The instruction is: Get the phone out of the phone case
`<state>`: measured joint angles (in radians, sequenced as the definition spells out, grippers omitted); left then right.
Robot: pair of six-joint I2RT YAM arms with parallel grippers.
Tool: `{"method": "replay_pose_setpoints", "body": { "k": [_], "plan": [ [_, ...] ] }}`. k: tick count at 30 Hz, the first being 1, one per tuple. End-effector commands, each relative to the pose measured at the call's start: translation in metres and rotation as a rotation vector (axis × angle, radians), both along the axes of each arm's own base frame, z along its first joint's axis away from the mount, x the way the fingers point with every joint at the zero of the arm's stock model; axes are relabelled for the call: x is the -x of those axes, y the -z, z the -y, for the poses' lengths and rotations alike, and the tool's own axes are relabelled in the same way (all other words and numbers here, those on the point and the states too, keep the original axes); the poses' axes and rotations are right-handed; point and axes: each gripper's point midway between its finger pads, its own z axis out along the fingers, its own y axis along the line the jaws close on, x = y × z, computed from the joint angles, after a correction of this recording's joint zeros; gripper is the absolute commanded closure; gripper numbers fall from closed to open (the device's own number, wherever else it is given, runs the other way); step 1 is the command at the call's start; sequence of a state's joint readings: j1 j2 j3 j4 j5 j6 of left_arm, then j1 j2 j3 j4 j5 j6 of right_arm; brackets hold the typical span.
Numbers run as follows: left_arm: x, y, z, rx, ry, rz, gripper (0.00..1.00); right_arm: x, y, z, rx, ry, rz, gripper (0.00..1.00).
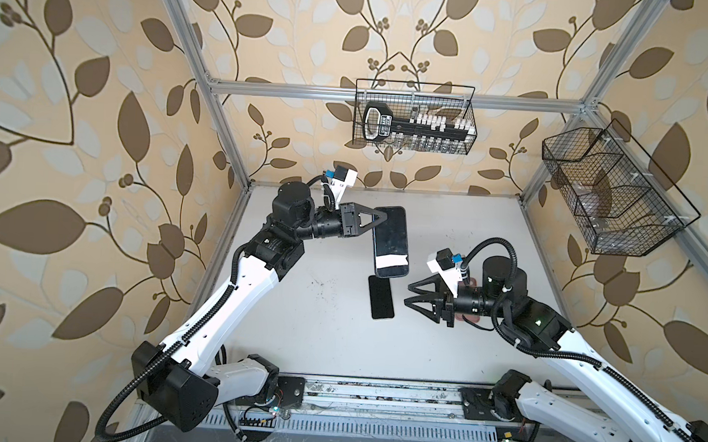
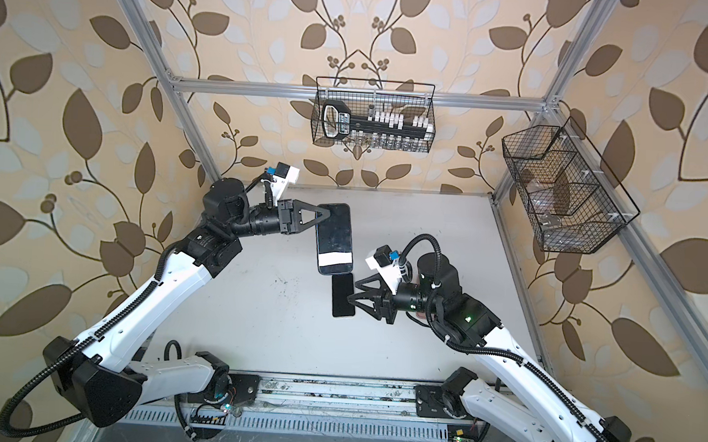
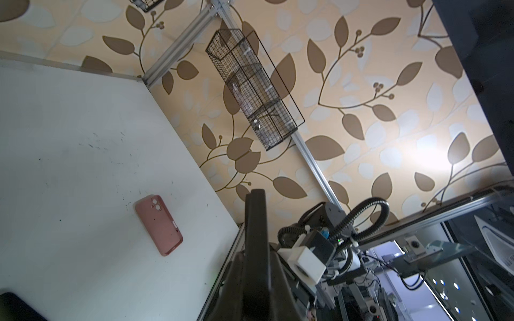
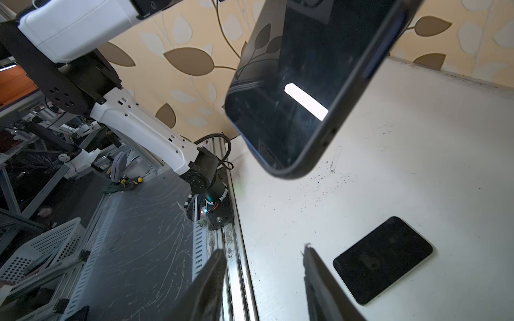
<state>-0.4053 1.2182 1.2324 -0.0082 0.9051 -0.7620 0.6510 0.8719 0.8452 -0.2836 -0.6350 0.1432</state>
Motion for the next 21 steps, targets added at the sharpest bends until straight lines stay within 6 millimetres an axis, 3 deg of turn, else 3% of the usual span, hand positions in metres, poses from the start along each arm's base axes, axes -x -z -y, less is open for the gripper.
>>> {"method": "replay_pose_setpoints", "body": {
  "k": [1,11,21],
  "plan": [
    [0.021,-0.010,0.003,-0.034,0.117,0.109,1.00,0.007,-0.005,-0.002,0.018,-0.067,0.020,0.53],
    [0.035,-0.003,0.008,-0.040,0.240,0.130,1.00,0.006,-0.006,-0.014,0.054,-0.158,-0.007,0.54],
    [0.034,-0.001,0.011,-0.017,0.276,0.104,1.00,0.016,-0.016,-0.033,0.028,-0.238,0.002,0.57]
  ]
}}
